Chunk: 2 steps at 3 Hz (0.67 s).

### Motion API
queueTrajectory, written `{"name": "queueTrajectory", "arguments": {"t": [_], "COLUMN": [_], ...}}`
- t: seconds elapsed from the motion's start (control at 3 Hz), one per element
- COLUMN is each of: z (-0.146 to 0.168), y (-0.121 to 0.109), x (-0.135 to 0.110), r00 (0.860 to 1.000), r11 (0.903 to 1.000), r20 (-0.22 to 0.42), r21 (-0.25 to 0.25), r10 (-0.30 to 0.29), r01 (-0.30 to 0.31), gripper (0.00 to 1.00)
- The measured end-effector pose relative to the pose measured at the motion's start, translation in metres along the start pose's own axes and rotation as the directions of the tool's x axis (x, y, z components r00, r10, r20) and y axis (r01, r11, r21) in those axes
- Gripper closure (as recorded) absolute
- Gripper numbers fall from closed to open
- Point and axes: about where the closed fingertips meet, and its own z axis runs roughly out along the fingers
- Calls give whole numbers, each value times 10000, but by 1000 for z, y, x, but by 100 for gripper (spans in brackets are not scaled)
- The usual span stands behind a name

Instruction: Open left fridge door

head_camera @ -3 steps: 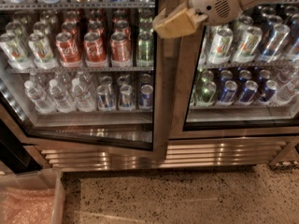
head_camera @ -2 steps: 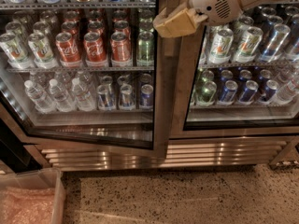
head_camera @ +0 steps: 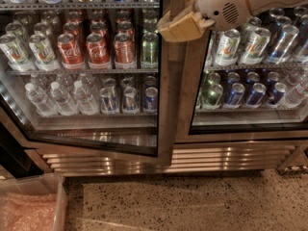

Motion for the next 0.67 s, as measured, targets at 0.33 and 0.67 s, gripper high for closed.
{"name": "queueTrajectory", "arguments": {"t": [0.33, 0.67], "z": [-3, -3], "y": [12, 15], "x": [-1, -2], "r00": [9999, 9999], "r11": [9999, 9999], "r20": [23, 23], "r21": [66, 65], "r10": [-104, -104], "r01": [104, 104], "gripper": [62, 59]}}
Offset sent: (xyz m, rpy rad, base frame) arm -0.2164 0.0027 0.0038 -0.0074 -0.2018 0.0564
